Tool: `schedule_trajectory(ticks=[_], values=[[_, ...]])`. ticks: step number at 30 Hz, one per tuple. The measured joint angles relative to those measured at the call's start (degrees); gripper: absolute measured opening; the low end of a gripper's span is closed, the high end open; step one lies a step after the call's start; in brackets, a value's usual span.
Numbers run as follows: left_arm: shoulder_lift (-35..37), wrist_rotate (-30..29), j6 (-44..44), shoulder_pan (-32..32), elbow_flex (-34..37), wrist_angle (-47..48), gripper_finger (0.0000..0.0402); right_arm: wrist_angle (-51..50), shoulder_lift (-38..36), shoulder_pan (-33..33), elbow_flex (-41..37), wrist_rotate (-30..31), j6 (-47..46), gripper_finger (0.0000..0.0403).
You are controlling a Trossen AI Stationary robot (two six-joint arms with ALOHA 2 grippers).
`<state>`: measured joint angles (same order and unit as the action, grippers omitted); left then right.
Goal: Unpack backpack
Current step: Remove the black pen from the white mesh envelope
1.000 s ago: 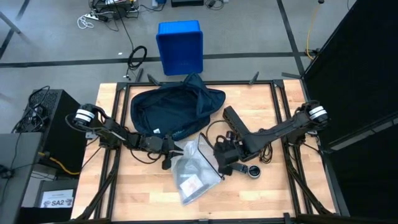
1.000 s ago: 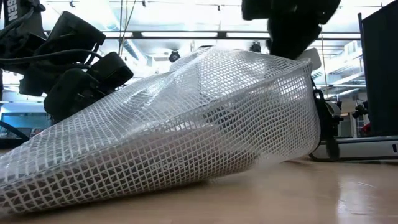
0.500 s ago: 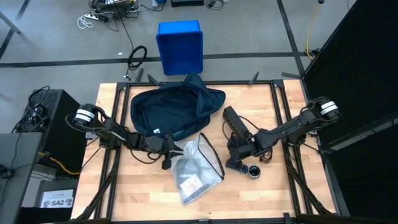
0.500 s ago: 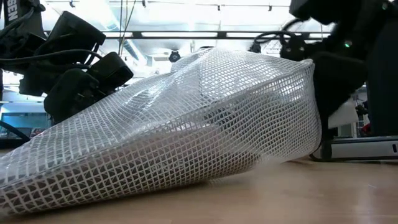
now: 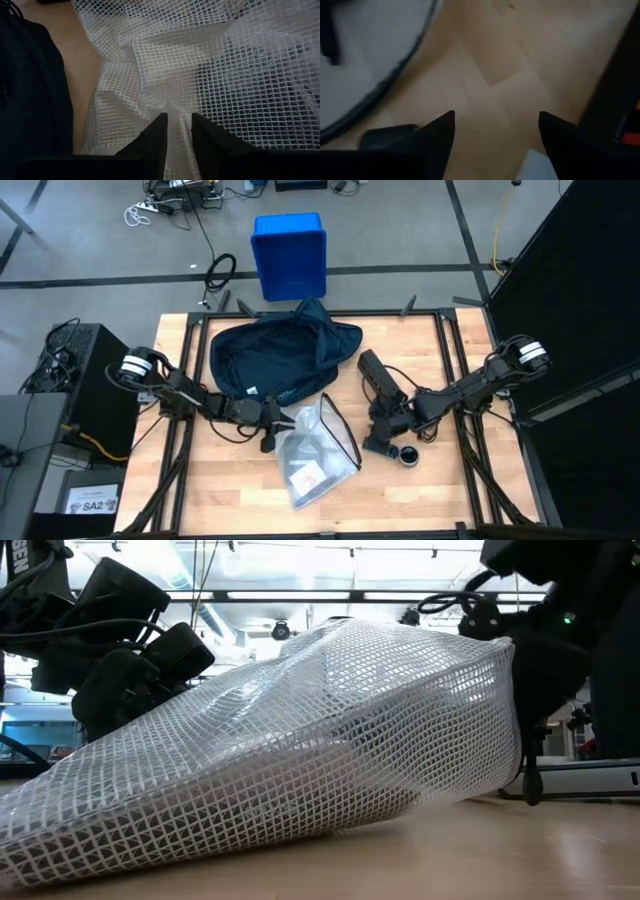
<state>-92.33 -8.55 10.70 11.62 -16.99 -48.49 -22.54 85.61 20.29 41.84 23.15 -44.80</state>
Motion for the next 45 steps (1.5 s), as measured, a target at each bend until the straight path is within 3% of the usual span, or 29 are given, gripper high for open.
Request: schedule_trajectory(ticks=[5, 12, 16, 24, 33, 38, 45], values=[[0.0, 0.0, -0.3, 0.0, 0.0, 0.0, 0.0062, 4.3, 0.1, 0.0, 3.2, -2.5, 5.1, 0.0264], [0.0, 0.0, -0.5, 0.0, 0.0, -0.1, 0.0062, 13.7, 0.6, 1.9, 5.4, -2.7, 22.1, 0.0215], [0.0, 0.0, -0.6, 0.0, 0.0, -0.1, 0.0062, 16.5, 2.1, 1.9, 5.4, -3.3, 22.9, 0.018], [0.0, 0.0, -0.6, 0.0, -0.1, -1.3, 0.0062, 28.2, 9.9, 1.7, 5.4, -11.9, 25.0, 0.0137], [0.0, 0.0, -0.9, 0.0, -0.2, -1.4, 0.0062, 29.2, 18.9, 1.7, 11.2, -12.6, 25.8, 0.0158], [0.0, 0.0, -1.0, 0.0, -0.2, -1.4, 0.0062, 23.2, 24.7, 1.5, 16.5, -11.5, 26.9, 0.018], [0.0, 0.0, -1.1, 0.0, -0.2, -1.4, 0.0062, 20.4, 26.6, 0.9, 18.9, -10.8, 24.4, 0.0186]])
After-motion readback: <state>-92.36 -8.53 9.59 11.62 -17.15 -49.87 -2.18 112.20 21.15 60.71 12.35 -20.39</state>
